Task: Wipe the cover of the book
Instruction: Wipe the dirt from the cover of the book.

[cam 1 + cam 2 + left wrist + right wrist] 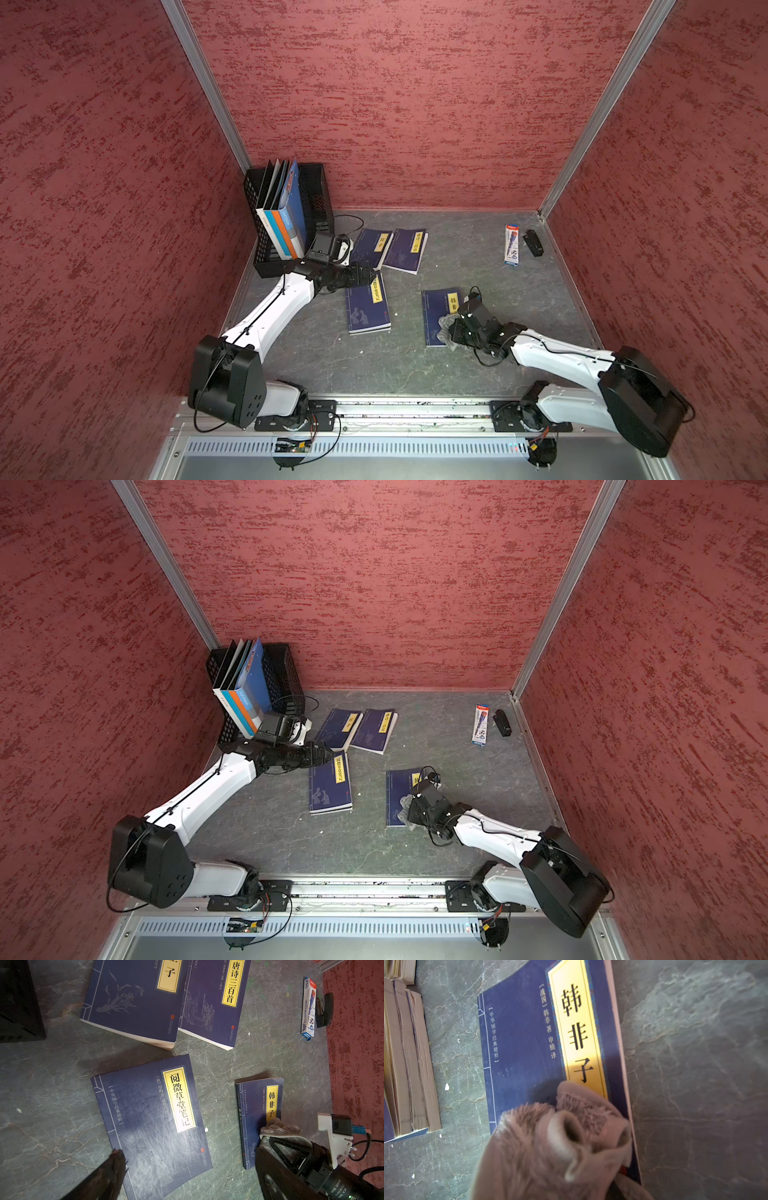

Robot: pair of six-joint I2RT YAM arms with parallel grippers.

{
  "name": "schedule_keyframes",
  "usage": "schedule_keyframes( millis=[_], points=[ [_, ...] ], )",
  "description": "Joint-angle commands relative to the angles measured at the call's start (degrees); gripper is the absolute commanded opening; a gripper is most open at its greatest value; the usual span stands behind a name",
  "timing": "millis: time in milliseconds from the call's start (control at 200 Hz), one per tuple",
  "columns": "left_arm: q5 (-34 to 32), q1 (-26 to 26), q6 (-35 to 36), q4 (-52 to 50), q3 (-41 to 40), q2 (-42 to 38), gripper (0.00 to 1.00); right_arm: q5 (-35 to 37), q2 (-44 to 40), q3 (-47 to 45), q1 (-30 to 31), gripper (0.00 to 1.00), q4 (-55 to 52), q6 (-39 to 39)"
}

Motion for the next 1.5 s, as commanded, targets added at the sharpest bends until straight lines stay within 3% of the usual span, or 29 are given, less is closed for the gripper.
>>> schedule_keyframes(
  millis=[0,180,476,606,782,1167,1272,1498],
  points=[
    [-0.24,-0.38,1.21,0.92,1.87,0.56,0.98,1.2,4.51,0.1,0.29,0.27,-9.23,1.25],
    [0.05,-0.47,1.12,0.8,1.93,0.47,0.98,2.57,13.87,8.69,-1.98,0.27,-3.81,-3.91],
    [-0.09,-1.28,0.78,0.58,1.12,-1.19,0.98,2.33,24.22,19.82,-11.3,0.26,-0.98,-12.15],
    [-0.18,-1.33,0.78,0.92,0.61,-1.57,0.98,0.47,21.6,18.31,-11.2,0.25,-1.72,-12.51],
    [0.1,-1.31,1.11,1.85,0.89,-0.31,0.98,-1.8,12.88,8.22,-10.12,0.25,-3.47,-8.18],
    [0.15,-1.27,1.83,2.62,1.47,1.87,0.98,-2.27,-5.29,-1.77,-1.74,0.26,-16.38,2.81],
    [0.49,-1.26,1.76,3.23,1.32,2.58,0.98,-0.23,-3.53,-0.08,-1.74,0.26,-15.99,1.72],
    [0.78,-1.3,1.61,3.05,1.67,2.33,0.98,2.93,11.01,10.49,-3.06,0.26,-9.27,-5.56]
  ],
)
